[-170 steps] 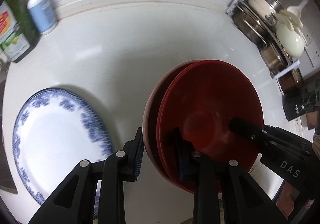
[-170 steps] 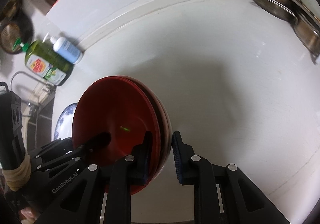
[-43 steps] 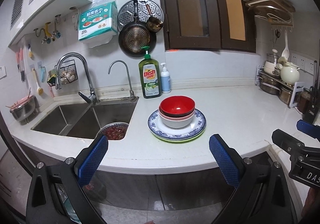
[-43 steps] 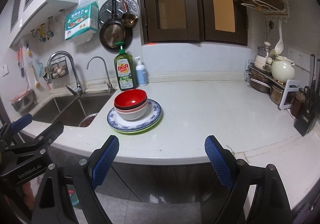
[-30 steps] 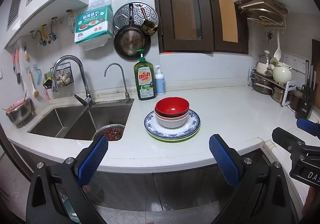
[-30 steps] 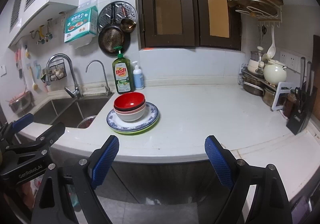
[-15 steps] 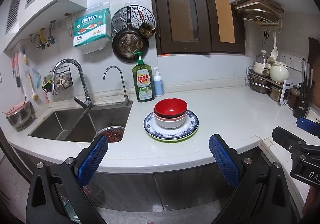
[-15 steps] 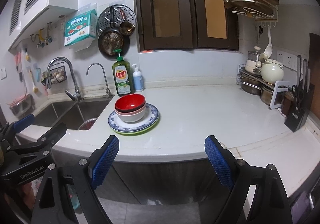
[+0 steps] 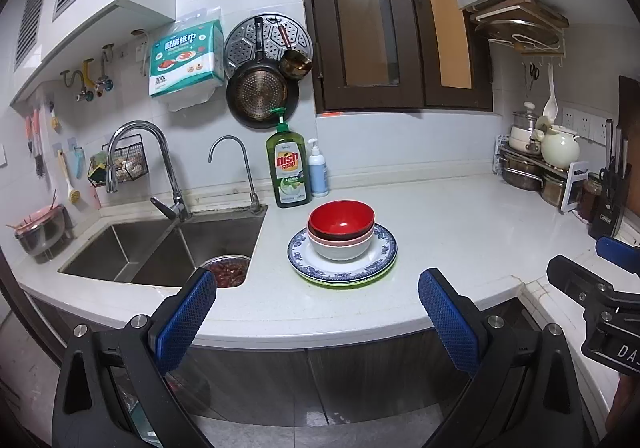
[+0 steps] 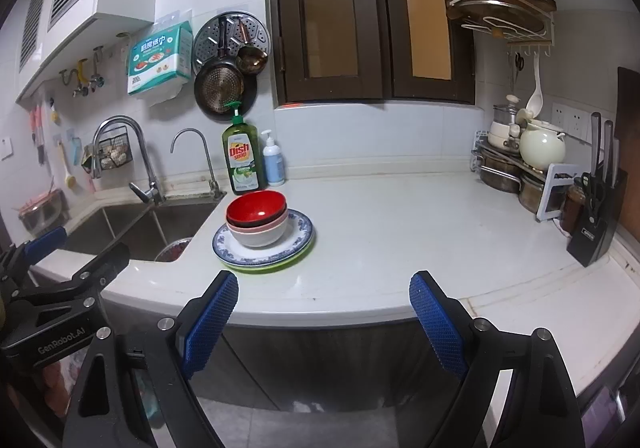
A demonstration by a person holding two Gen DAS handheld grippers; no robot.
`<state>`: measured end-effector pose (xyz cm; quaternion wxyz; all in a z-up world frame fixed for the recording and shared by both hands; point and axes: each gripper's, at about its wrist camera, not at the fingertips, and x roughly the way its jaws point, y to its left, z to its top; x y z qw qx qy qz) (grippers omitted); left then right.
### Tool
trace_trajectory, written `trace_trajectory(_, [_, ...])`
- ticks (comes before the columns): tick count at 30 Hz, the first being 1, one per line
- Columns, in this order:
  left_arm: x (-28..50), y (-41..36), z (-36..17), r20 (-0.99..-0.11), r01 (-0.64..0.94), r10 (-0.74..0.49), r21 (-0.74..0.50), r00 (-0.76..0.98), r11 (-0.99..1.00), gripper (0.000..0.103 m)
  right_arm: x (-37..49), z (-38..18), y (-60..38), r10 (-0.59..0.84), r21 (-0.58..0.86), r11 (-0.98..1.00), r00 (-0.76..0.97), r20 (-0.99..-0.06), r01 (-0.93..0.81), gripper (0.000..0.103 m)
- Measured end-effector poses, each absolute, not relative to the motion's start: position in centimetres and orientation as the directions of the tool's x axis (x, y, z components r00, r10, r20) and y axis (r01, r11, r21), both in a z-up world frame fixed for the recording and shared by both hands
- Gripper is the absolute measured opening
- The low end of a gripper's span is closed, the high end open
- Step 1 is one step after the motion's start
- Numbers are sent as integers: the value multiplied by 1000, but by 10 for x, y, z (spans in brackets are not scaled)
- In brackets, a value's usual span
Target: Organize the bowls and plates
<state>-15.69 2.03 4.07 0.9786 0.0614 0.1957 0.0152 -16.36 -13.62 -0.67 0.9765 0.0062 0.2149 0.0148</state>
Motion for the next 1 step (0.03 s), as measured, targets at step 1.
trace_trajectory(1, [-157, 19, 41, -379, -7, 56, 128, 924, 992, 103, -163, -6, -136, 31, 19, 999, 907, -420, -26, 88])
